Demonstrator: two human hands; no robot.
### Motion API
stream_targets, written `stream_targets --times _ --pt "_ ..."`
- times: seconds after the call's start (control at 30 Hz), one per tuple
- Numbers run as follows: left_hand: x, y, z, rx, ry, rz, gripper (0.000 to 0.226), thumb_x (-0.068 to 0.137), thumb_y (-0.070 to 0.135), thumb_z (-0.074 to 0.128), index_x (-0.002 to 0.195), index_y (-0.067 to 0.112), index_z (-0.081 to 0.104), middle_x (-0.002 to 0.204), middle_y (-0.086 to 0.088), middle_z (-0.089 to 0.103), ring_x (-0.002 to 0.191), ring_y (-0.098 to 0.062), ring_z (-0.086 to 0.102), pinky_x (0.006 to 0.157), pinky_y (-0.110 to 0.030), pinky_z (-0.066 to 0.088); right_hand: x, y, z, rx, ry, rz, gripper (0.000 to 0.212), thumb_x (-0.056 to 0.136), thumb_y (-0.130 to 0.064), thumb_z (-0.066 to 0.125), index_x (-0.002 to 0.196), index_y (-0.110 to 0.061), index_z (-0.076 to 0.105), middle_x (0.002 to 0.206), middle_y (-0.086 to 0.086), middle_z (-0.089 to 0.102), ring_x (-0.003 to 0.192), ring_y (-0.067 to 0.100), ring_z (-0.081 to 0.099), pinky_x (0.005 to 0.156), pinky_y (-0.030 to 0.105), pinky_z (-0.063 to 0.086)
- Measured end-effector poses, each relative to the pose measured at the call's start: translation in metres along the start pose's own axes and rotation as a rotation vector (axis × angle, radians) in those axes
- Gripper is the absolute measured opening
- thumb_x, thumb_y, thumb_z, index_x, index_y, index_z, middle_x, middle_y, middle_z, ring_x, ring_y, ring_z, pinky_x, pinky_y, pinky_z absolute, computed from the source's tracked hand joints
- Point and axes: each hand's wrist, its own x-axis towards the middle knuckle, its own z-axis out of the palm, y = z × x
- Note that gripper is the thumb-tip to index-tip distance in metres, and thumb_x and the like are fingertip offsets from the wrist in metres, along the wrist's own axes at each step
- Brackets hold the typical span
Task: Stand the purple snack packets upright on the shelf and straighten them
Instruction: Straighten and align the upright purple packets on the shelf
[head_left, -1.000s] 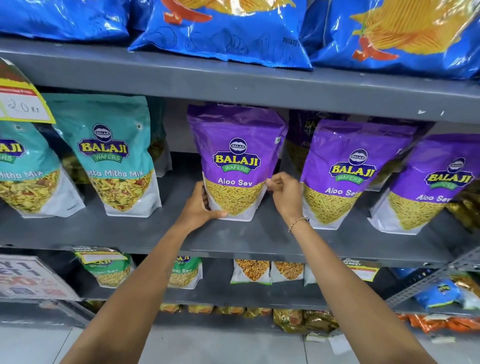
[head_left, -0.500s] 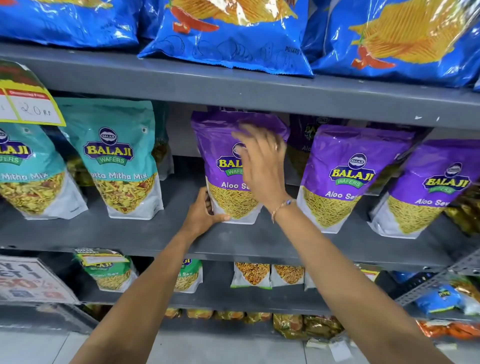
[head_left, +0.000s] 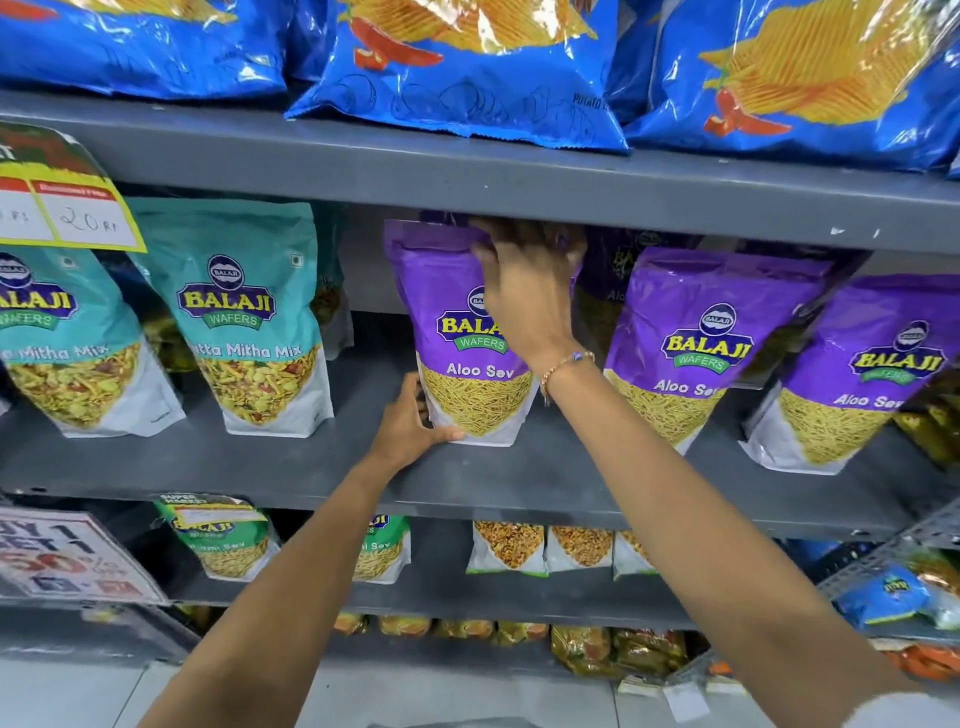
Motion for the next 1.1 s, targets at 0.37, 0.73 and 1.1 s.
stream_targets --times 0.37,0.73,1.1 --pt "0.0 0.003 0.0 0.017 0.02 -0.031 0.085 0.056 0.024 0.09 0.122 0.019 0.038 0.125 -0.001 0.058 0.108 -0.018 0.058 0.087 -0.029 0.049 -0.16 0.168 -0.01 0.302 0.667 0.875 0.008 0.095 -0.006 0.043 0.1 -0.003 0.049 0.099 0.024 0.045 0.092 0.027 0.05 0.083 0.023 0.043" --pt "-0.005 0.01 -0.003 -0.013 0.065 -0.053 0.081 0.047 0.018 0.093 0.111 0.018 0.043 0.109 0.003 0.061 0.095 -0.008 0.06 0.082 -0.024 0.052 -0.181 0.218 -0.019 0.91 -0.311 1.018 0.106 0.039 -0.058 0.086 0.122 -0.017 0.035 0.112 -0.009 0.059 0.1 0.002 0.058 0.07 0.009 0.052" --pt "-0.01 0.007 0.001 -0.036 0.048 -0.054 0.082 0.053 0.018 0.091 0.116 0.02 0.039 0.117 0.002 0.057 0.107 -0.014 0.057 0.094 -0.031 0.05 -0.182 0.223 -0.012 0.965 -0.356 0.974 0.109 0.037 -0.059 0.087 0.128 -0.021 0.04 0.121 -0.002 0.062 0.109 0.011 0.06 0.08 0.02 0.052"
